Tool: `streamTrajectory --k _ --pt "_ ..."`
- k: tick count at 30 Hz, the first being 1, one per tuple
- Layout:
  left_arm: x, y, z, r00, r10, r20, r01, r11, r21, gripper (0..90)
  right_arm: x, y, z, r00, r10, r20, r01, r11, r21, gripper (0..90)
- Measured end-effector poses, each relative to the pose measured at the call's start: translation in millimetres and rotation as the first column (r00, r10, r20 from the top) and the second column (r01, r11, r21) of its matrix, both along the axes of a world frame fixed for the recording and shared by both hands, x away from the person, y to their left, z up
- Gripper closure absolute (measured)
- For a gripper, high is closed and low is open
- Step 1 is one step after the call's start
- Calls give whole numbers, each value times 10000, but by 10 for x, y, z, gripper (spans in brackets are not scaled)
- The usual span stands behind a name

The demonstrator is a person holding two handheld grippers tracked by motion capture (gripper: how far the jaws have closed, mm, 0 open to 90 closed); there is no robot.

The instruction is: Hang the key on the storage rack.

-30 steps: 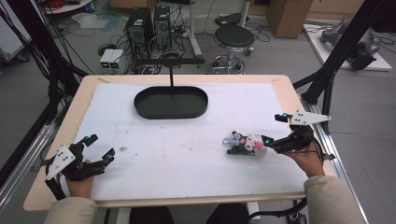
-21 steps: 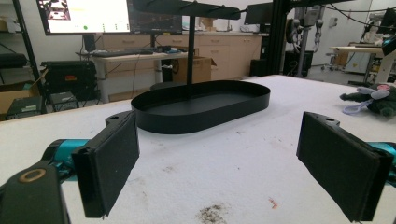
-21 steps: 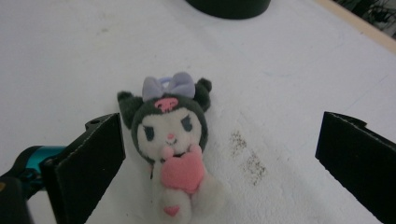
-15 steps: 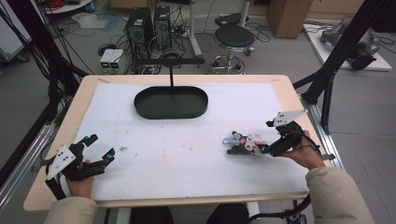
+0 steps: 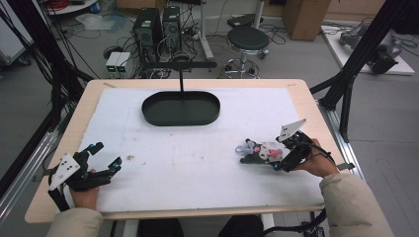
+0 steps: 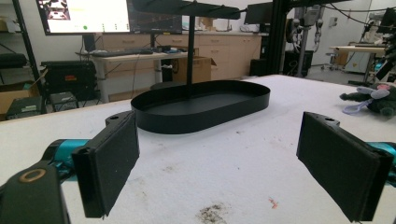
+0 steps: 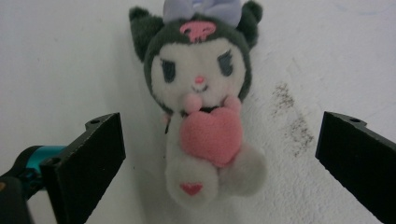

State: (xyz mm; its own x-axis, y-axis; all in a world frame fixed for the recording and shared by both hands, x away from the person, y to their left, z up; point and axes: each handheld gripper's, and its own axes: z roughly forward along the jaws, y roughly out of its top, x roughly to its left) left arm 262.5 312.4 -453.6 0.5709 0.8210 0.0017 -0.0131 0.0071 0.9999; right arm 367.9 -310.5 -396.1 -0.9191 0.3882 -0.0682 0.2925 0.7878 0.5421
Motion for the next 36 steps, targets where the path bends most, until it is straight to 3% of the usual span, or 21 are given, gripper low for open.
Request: streamTrajectory --k 6,8,12,13,16,24,28,32,36 --pt "0 -1 0 10000 4 9 -4 10000 -4 135 35 32 -71 9987 157 -482 -184 9983 -560 83" --pt "0 -1 0 10000 4 8 -4 10000 -5 135 53 34 -77 9974 172 -703 -219 9975 -674 193" --pt "0 -1 0 10000 -1 4 1 10000 -2 135 79 40 -91 9968 86 -799 -157 9959 -886 284" --pt "0 -1 0 10000 3 14 -3 10000 0 135 81 45 -96 9958 267 -880 -358 9940 -1029 415" --pt "0 -1 0 10000 2 9 -2 10000 -9 135 79 46 -88 9944 418 -970 -524 9926 -1094 510" --pt "1 0 0 10000 -2 7 2 10000 -8 135 80 38 -60 9937 220 -1098 -317 9957 -874 551" --pt "1 0 0 10000 -14 6 14 10000 5 135 76 51 -12 9910 124 -1331 -174 9992 -365 557" --pt "1 -1 0 10000 -16 14 16 10000 -4 135 85 79 59 9919 115 -1266 -130 9998 -117 559" --pt "0 -3 -1 10000 -3 23 3 10000 -5 135 125 160 250 9954 -115 -951 148 9993 345 562"
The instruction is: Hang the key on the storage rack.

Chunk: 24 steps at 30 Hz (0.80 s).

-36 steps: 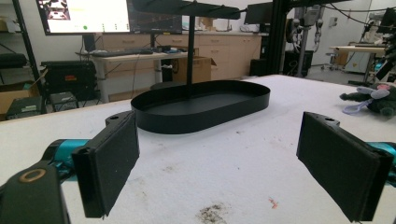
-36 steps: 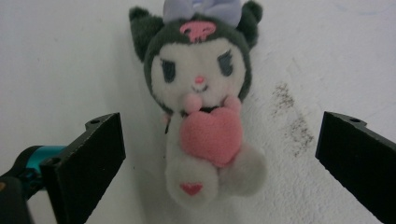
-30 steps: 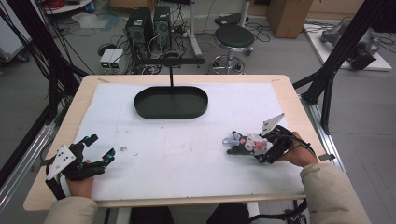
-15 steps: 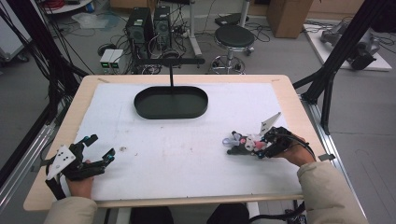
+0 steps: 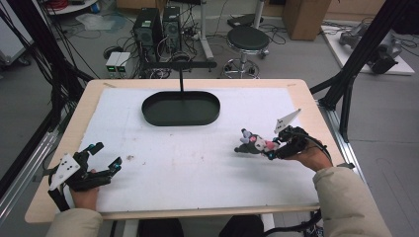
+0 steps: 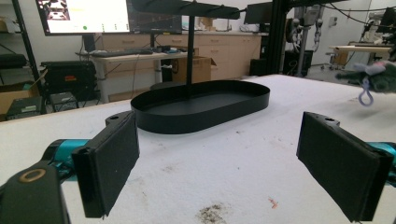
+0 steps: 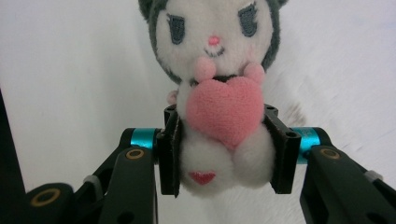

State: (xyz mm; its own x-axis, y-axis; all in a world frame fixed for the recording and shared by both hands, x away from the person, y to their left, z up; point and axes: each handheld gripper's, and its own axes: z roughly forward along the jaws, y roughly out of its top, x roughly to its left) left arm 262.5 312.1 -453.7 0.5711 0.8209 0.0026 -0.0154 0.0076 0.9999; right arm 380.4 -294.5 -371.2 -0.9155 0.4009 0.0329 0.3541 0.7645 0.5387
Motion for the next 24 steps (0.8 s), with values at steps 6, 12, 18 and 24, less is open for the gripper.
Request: streamTrajectory --k 6,12,18,24 --pt "0 0 0 10000 -13 -6 13 10000 3 135 81 103 236 9980 -583 226 560 9942 922 570" --pt "0 -1 0 10000 -8 6 8 10000 -3 135 189 250 449 9920 -1191 414 1114 9816 1549 569" --pt "2 -2 0 10000 -11 14 11 10000 6 135 319 391 612 9768 -2064 573 1895 9573 2184 570" --pt "4 -2 0 10000 -14 -9 14 10000 -1 135 491 566 754 9600 -2689 775 2393 9325 2704 570"
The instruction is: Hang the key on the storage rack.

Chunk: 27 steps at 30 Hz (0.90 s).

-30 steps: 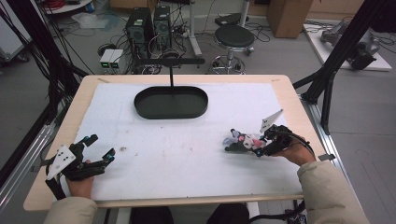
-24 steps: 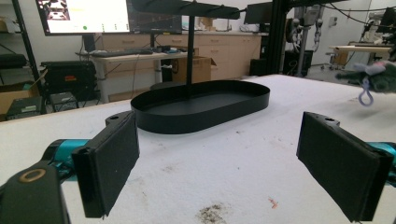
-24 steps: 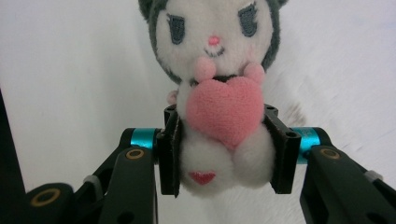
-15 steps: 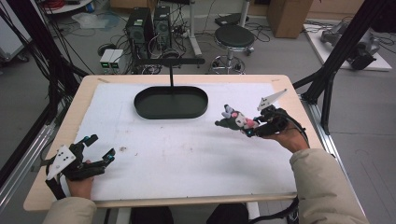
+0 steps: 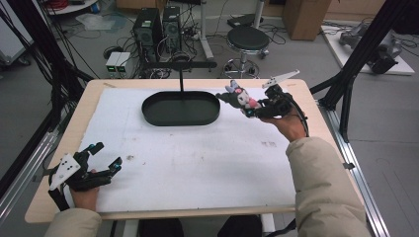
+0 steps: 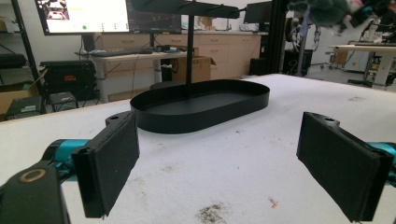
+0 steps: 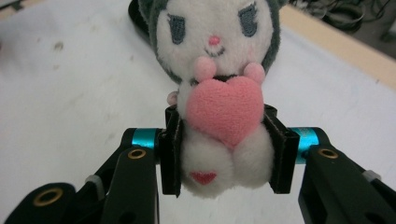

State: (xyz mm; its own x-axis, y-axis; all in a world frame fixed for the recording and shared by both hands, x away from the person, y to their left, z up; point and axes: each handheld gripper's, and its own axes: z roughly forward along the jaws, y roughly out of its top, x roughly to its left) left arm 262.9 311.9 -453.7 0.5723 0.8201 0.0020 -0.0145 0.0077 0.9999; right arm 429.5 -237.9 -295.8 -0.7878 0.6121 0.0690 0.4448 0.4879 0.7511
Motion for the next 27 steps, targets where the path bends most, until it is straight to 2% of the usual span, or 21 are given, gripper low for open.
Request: streamTrajectory --k 7,8,11,16,27 --pt "-1 -2 -1 10000 -11 -10 11 10000 -11 135 162 209 119 9988 -344 343 343 9994 42 569" --pt "-1 -3 -1 10000 -2 -6 2 10000 -17 135 217 269 146 9982 -345 492 352 9993 -140 569" --pt "1 0 0 10000 -1 -10 1 10000 5 135 294 352 181 9972 -460 595 473 9987 -201 569" --pt "-1 -3 0 10000 -11 -13 11 10000 -8 135 428 466 191 9946 -806 654 818 9965 -151 569" --pt "1 -1 -1 10000 -10 -17 10 10000 -12 135 590 660 174 9874 -1301 904 1311 9914 -48 569"
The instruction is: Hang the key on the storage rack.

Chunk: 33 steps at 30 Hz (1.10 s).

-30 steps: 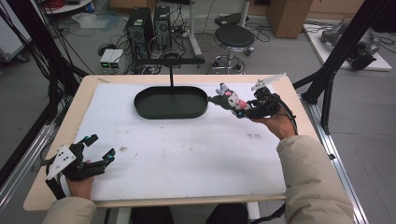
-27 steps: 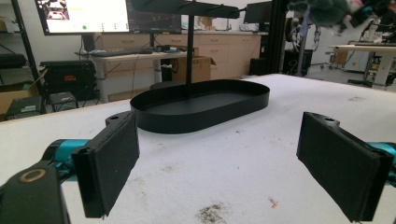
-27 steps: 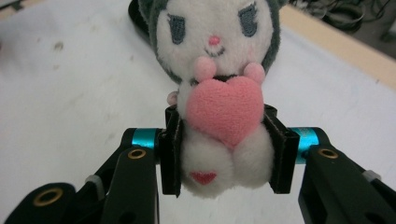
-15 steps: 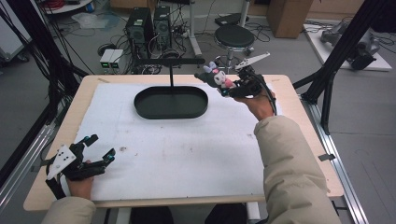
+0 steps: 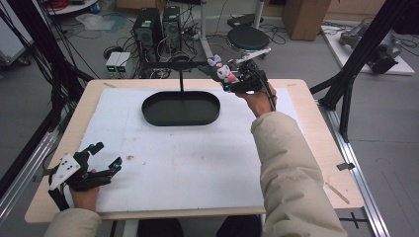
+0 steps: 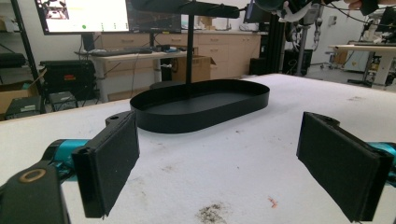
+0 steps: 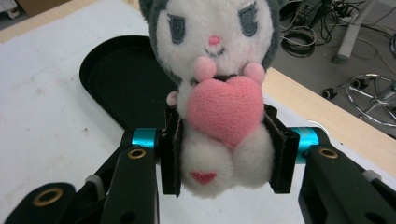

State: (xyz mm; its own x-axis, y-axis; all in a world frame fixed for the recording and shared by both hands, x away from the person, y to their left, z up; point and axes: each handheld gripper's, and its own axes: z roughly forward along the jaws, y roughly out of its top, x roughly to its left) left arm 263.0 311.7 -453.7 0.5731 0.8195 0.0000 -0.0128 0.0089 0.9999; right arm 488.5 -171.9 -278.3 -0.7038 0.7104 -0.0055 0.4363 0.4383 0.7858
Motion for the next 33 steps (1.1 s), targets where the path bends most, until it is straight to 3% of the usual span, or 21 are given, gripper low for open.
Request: streamTrajectory --k 19,33 --pt "6 5 3 10000 -9 -52 9 10000 29 135 147 10 -95 9964 -794 311 783 9963 354 568" --pt "6 1 2 10000 -4 -53 4 10000 14 135 238 -21 -192 9927 -1199 145 1193 9922 359 565"
